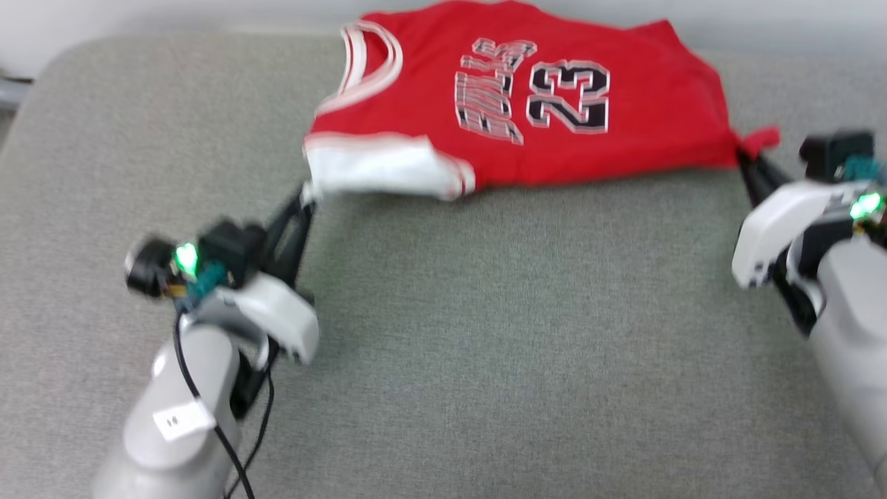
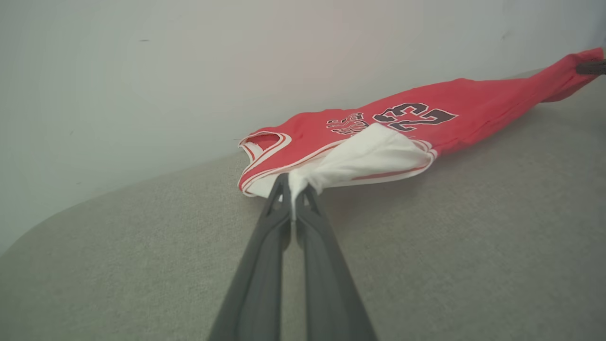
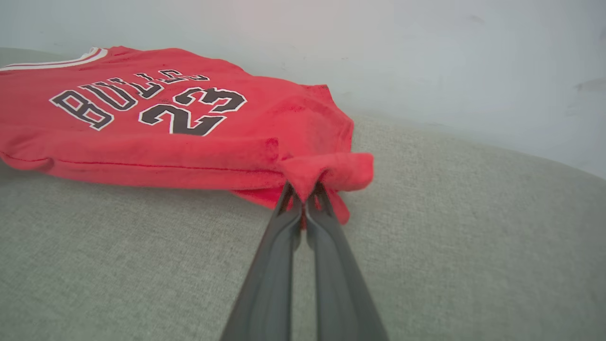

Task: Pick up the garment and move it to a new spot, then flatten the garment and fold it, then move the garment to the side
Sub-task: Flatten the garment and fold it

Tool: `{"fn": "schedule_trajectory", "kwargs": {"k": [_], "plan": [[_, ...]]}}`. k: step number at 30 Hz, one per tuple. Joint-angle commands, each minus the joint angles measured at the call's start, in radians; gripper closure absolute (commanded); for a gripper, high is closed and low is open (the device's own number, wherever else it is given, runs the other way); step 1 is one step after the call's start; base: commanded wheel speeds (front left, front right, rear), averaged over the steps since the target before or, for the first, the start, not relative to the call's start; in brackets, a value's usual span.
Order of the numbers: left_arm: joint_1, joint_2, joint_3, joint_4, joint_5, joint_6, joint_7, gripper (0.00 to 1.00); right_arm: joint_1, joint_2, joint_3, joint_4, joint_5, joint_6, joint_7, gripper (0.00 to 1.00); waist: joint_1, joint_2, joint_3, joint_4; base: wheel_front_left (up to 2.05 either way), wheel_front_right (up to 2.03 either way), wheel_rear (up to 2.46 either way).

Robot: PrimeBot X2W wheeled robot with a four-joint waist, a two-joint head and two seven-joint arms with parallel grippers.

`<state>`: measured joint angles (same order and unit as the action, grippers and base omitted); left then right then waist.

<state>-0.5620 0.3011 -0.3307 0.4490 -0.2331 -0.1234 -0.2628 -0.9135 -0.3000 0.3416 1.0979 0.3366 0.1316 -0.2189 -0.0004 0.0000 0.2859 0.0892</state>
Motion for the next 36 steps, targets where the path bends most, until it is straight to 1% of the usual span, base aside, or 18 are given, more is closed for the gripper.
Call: {"fn": "schedule_trajectory", "kwargs": {"k": [1, 6, 9, 12, 14, 20, 27, 32, 36], "plan": [[0.029, 0.003, -0.01, 0.009, -0.008, -0.004, -0.002, 1.0, 0.039, -0.01, 0.014, -0.012, 0.019, -0.002, 0.005, 1.0, 0.0004, 0.0, -0.042, 0.01, 0.0, 0.0, 0.0], [0.137, 0.019, -0.038, 0.033, -0.045, -0.005, -0.002, 1.0, 0.166, -0.032, 0.084, -0.086, 0.113, -0.002, 0.023, 1.0, 0.0004, 0.0, -0.094, 0.025, 0.0, 0.0, 0.0], [0.199, 0.036, -0.055, 0.028, -0.06, -0.006, 0.001, 1.0, 0.24, -0.061, 0.129, -0.127, 0.154, -0.002, 0.037, 1.0, 0.0004, 0.0, -0.125, 0.035, 0.0, 0.0, 0.0], [0.263, 0.051, -0.083, 0.007, -0.078, -0.006, 0.017, 1.0, 0.304, -0.079, 0.146, -0.152, 0.201, -0.002, 0.052, 1.0, 0.0004, 0.0, -0.154, 0.044, 0.0, 0.0, 0.0], [0.307, 0.071, -0.113, -0.015, -0.091, -0.007, 0.036, 1.0, 0.347, -0.093, 0.152, -0.165, 0.235, -0.002, 0.066, 1.0, 0.0004, 0.0, -0.174, 0.048, 0.0, 0.0, 0.0], [0.423, 0.133, -0.178, -0.116, -0.145, -0.007, 0.093, 1.0, 0.467, -0.138, 0.179, -0.235, 0.339, -0.002, 0.127, 1.0, 0.0004, 0.0, -0.231, 0.055, 0.0, 0.0, 0.0], [0.559, 0.217, -0.234, -0.269, -0.19, -0.007, 0.156, 1.0, 0.615, -0.236, 0.214, -0.395, 0.431, -0.002, 0.206, 1.0, 0.0004, 0.0, -0.29, 0.051, 0.0, 0.0, 0.0], [0.65, 0.273, -0.267, -0.383, -0.221, -0.007, 0.192, 1.0, 0.709, -0.312, 0.196, -0.521, 0.464, -0.002, 0.247, 1.0, 0.0004, 0.0, -0.31, 0.041, 0.0, 0.0, 0.0], [0.721, 0.294, -0.267, -0.456, -0.242, 0.011, 0.201, 1.0, 0.802, -0.35, 0.151, -0.619, 0.474, -0.002, 0.281, 1.0, 0.0004, 0.0, -0.32, 0.035, 0.0, 0.0, 0.0]]}}
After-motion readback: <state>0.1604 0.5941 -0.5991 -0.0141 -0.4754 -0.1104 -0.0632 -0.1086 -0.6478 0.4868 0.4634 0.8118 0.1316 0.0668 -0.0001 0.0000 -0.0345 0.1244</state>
